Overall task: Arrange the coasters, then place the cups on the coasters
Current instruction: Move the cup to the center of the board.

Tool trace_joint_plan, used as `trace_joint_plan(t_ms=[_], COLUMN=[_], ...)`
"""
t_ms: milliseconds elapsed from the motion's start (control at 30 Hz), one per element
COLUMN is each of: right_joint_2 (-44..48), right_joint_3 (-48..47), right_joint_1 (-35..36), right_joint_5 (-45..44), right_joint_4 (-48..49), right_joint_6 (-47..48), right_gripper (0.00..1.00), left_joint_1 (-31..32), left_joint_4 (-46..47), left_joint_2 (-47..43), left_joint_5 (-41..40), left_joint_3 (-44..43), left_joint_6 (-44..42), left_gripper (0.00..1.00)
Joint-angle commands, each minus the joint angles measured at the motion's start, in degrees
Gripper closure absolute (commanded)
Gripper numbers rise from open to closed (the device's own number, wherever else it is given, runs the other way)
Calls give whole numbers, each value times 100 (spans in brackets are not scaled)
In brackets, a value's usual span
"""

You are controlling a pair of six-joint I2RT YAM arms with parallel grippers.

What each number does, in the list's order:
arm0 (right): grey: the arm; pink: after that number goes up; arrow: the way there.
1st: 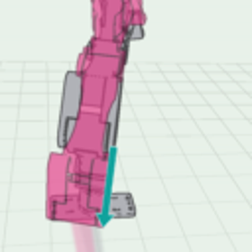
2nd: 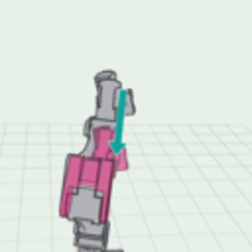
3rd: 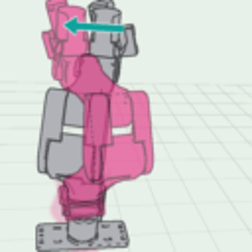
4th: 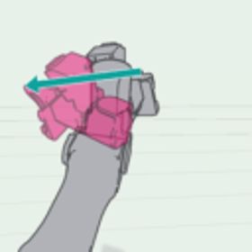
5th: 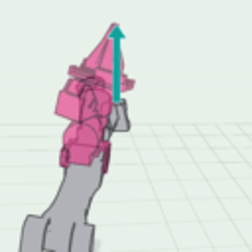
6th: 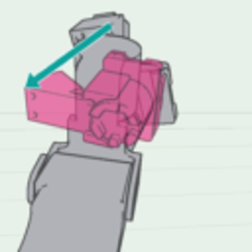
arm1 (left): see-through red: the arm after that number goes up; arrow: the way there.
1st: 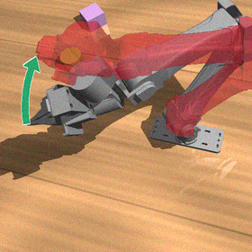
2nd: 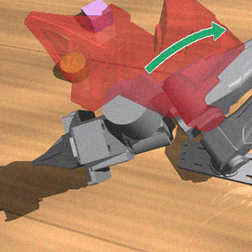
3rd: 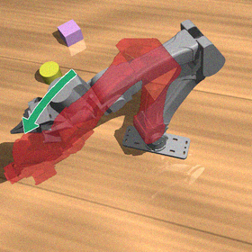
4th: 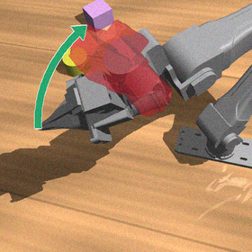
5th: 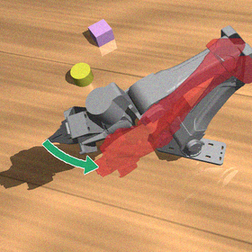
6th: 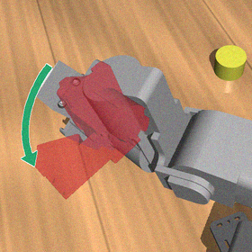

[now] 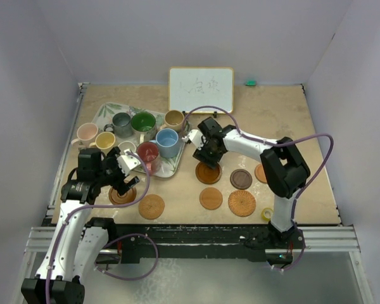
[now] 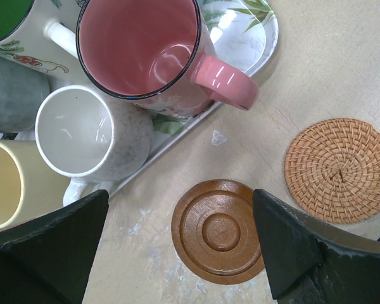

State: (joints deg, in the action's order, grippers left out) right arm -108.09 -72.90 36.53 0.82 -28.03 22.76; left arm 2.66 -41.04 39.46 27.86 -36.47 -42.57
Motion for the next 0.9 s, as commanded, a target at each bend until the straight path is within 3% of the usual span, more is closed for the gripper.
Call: trace_joint_plan(t_ms=[0, 633, 867], right_joint_2=[-237, -1649, -1163], right_joint_3=[-368, -2528, -2746], right_joint_1=[-400, -1554, -1614], right_joint_5=[-351, -863, -361], right_joint_4=[-150, -522, -886], right_joint_6=[152, 449, 369], right_gripper=[40, 46, 42], left_joint_1=[-2, -2, -2], left_joint_4=[119, -273, -493], left_joint_2=[-65, -302, -143], left_joint_5=[18, -326, -436], left_joint_3=[-183, -246, -264], left_joint_6=[14, -193, -514], left_gripper=[9, 11, 11])
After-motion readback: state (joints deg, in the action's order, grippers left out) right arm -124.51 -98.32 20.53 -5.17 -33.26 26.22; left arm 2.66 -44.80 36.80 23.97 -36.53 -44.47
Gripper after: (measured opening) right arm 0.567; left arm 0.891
